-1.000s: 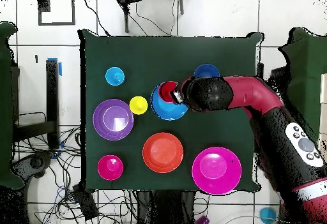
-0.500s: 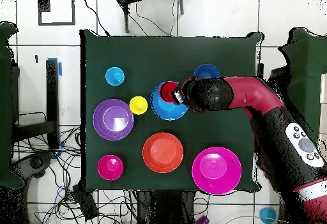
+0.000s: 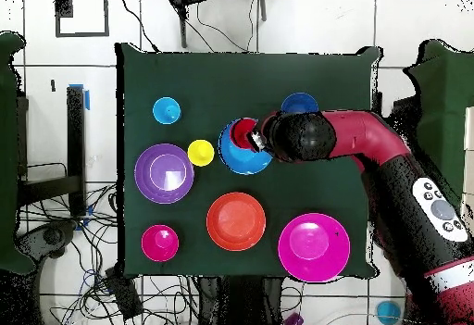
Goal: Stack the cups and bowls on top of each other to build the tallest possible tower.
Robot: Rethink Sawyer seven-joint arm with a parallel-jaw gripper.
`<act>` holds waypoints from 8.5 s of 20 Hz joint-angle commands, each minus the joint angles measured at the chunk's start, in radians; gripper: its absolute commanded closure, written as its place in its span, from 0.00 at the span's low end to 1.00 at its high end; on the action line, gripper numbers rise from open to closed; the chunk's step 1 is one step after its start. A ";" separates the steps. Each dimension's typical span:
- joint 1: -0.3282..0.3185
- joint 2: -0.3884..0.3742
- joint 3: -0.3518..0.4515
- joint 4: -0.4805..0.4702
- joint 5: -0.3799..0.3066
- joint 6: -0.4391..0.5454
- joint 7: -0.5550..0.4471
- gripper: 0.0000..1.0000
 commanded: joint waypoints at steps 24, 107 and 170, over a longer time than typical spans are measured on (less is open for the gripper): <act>0.051 0.147 -0.034 -0.090 -0.137 -0.007 -0.222 1.00; 0.071 0.300 -0.062 -0.179 -0.216 -0.010 -0.204 1.00; 0.094 0.160 -0.137 -0.029 -0.194 0.029 -0.121 1.00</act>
